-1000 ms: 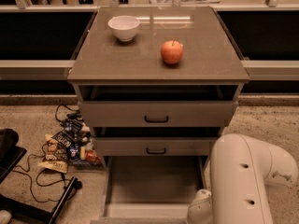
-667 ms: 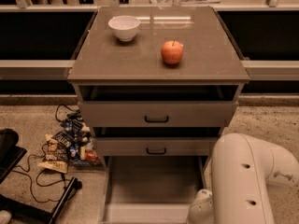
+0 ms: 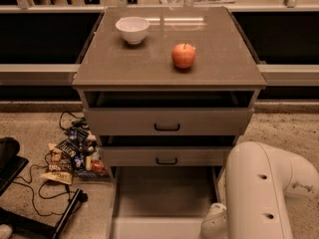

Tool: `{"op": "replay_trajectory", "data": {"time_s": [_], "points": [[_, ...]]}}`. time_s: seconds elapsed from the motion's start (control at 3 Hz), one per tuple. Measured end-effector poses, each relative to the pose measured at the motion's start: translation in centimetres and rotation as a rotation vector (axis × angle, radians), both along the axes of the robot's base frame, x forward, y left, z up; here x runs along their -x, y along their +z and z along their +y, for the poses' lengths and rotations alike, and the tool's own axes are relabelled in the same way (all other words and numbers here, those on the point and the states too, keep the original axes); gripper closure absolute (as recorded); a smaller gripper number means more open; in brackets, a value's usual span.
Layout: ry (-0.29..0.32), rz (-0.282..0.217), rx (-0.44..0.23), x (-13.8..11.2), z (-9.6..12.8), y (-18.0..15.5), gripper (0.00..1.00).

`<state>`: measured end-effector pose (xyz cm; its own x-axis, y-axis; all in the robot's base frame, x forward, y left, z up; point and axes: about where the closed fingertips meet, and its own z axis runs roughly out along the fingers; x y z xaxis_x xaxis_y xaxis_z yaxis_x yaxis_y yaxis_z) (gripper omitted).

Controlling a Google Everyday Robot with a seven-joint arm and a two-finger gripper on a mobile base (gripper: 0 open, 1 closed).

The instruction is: Open bottom drawer

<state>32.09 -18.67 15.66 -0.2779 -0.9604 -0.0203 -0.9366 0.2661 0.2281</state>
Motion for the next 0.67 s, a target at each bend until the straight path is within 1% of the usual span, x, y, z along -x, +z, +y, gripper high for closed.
{"op": "replay_trajectory", "data": {"time_s": [0.33, 0.67], "points": [[-0.009, 0.012, 0.011, 0.66, 0.00, 0.25, 1.00], [-0.009, 0.012, 0.011, 0.66, 0.01, 0.25, 0.84]]}}
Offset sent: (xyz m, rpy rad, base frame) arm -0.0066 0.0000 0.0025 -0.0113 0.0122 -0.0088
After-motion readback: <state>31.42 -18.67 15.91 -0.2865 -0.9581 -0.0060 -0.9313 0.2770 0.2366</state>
